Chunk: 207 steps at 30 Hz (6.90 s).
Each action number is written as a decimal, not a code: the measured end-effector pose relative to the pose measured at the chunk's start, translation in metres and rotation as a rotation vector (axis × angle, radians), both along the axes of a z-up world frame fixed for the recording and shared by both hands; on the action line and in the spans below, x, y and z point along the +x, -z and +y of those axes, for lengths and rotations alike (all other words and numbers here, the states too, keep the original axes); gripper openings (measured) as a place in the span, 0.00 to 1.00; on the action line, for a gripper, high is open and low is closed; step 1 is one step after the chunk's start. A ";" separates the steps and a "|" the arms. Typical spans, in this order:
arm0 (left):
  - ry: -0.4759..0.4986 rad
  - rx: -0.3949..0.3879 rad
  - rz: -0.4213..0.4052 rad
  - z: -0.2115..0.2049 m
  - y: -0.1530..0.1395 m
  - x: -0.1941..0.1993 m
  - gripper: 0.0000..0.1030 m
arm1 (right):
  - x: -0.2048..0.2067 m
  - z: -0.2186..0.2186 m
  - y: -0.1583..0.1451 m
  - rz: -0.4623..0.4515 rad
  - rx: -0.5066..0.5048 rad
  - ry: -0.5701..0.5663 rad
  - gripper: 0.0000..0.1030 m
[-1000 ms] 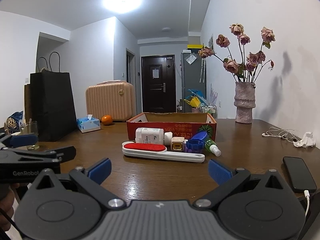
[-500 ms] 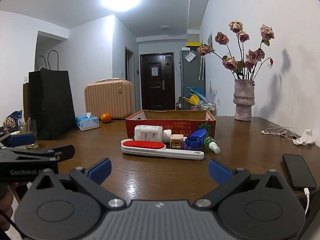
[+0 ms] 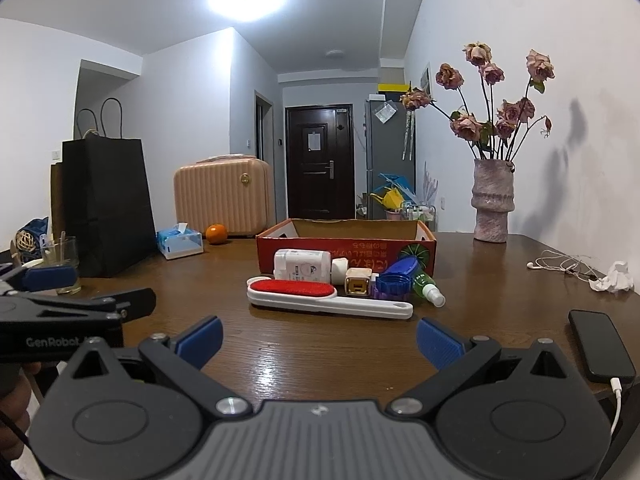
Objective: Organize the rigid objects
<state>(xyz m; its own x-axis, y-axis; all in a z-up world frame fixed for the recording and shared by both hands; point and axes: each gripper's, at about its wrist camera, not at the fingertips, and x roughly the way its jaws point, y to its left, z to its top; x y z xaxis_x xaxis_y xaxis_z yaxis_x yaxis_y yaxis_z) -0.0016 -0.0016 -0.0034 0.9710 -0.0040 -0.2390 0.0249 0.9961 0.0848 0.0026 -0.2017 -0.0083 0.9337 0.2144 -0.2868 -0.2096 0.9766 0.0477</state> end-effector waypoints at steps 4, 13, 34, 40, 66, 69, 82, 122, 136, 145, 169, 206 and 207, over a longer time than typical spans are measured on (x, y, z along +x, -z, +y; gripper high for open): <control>0.000 0.000 0.000 0.000 0.000 0.000 1.00 | 0.001 0.001 0.000 0.000 -0.003 0.000 1.00; 0.000 -0.001 0.004 0.000 0.002 0.002 1.00 | 0.003 0.001 0.001 0.008 -0.006 0.011 1.00; -0.010 0.018 0.017 0.009 0.006 0.047 1.00 | 0.015 -0.004 0.011 0.021 -0.023 0.033 1.00; -0.015 0.026 0.128 0.020 0.012 0.105 1.00 | 0.065 -0.021 0.024 0.076 -0.016 0.080 1.00; 0.116 -0.240 0.482 0.022 0.033 0.283 0.58 | 0.266 -0.086 0.054 0.393 0.086 0.003 0.24; 0.138 -0.254 0.496 0.021 0.030 0.280 0.43 | 0.268 -0.085 0.056 0.381 0.078 0.003 0.22; 0.160 -0.273 0.525 0.021 0.023 0.200 0.27 | 0.225 -0.083 0.056 0.345 0.103 -0.041 0.10; 0.198 -0.393 0.615 0.063 0.020 0.278 0.59 | 0.257 -0.093 0.032 0.467 0.127 -0.156 0.17; 0.245 -0.473 0.642 0.073 0.040 0.280 0.50 | 0.255 -0.087 0.046 0.556 0.147 -0.099 0.11; 0.260 -0.454 0.462 0.069 -0.009 0.286 0.49 | 0.256 -0.087 0.036 0.507 0.191 -0.086 0.10; 0.062 -0.287 0.533 0.017 -0.013 0.588 0.45 | 0.609 -0.066 0.002 0.496 0.020 -0.001 0.06; -0.017 -0.039 0.034 0.019 -0.014 0.067 1.00 | 0.097 -0.051 -0.024 -0.100 -0.001 0.054 0.97; -0.003 -0.018 0.040 0.015 -0.012 0.068 1.00 | 0.086 -0.048 -0.016 -0.084 0.003 0.059 0.96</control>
